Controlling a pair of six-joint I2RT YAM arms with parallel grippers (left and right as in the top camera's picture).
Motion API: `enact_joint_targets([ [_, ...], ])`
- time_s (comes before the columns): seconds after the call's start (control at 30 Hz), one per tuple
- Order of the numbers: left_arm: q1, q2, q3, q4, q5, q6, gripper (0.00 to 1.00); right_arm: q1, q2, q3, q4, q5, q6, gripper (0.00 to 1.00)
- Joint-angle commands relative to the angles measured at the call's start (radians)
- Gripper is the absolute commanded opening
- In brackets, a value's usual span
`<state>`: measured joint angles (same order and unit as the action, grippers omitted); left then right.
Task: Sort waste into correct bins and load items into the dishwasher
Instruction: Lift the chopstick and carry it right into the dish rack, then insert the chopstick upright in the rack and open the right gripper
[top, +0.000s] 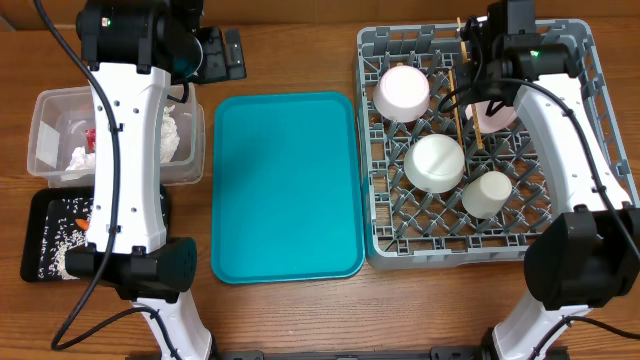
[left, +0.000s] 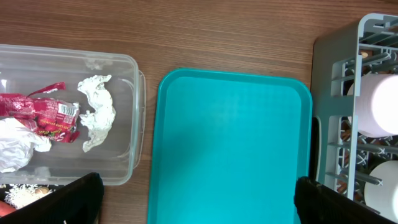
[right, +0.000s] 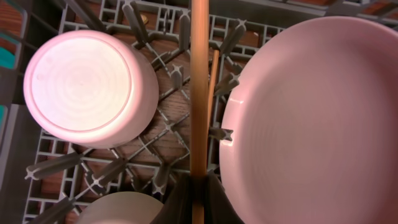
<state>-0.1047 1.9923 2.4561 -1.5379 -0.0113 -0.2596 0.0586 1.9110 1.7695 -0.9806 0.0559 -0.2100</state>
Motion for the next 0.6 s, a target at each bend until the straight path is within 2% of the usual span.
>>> enact_joint_targets([
  [0.0, -0.007, -0.023, 0.019, 0.002, 0.011, -0.010, 1.00, -0.008, 0.045, 0.016, 0.006, -0.006, -0.007, 0.04],
  [0.33, -0.007, -0.023, 0.019, 0.001, 0.011, -0.010, 1.00, -0.008, 0.059, 0.016, 0.018, -0.051, 0.005, 0.05],
  [0.4, -0.007, -0.023, 0.019, 0.002, 0.011, -0.010, 1.00, -0.008, 0.061, 0.016, 0.018, -0.051, 0.004, 0.19],
  [0.5, -0.007, -0.023, 0.019, 0.001, 0.011, -0.010, 1.00, -0.008, 0.063, 0.016, 0.018, -0.051, 0.004, 0.35],
  [0.57, -0.007, -0.023, 0.019, 0.001, 0.011, -0.010, 1.00, -0.008, 0.063, 0.016, 0.018, -0.051, 0.004, 0.41],
])
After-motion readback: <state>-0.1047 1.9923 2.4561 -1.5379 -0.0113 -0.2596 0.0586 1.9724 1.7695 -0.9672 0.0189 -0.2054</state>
